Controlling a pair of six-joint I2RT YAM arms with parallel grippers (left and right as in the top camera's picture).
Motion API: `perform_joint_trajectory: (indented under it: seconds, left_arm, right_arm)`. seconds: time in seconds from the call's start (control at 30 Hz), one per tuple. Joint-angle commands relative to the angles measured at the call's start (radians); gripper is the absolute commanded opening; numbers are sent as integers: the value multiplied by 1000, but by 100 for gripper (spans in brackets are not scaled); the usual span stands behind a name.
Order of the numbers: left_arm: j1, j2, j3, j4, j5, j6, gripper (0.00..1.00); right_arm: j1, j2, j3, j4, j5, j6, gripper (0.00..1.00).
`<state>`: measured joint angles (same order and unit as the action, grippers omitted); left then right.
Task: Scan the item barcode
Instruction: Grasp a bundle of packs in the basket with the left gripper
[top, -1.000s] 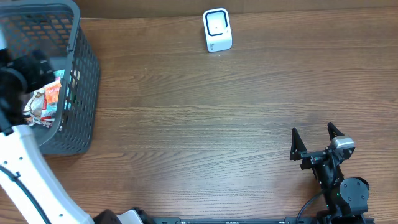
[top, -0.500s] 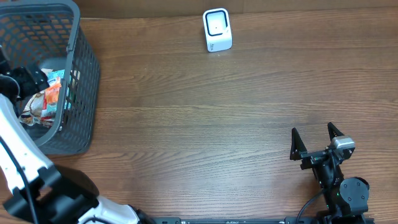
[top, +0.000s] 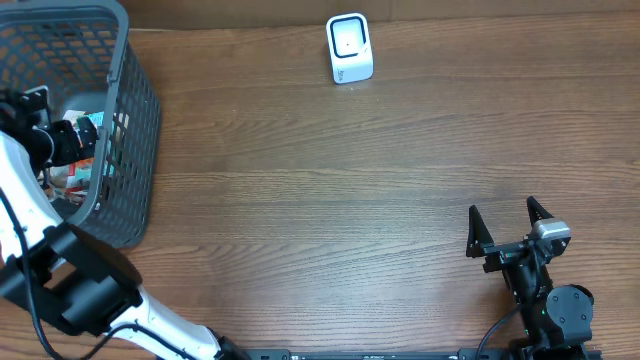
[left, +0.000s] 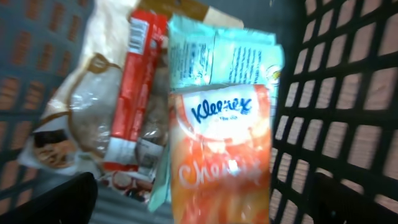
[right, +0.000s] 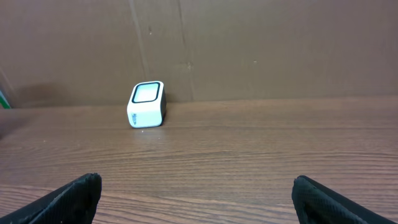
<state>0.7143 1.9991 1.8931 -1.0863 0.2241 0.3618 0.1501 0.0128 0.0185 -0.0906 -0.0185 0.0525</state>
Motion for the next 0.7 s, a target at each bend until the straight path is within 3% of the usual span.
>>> perform_joint_trajectory:
  seconds: [0.0,0.67]
  left_arm:
    - [-1,57,7,-5,29,52,100]
    - [-57,189,5,29,6,110,97]
  right_arm:
    - [-6,-10,-11,7,9,-1,100]
    - [-6,-10,-11,7,9,-1,100]
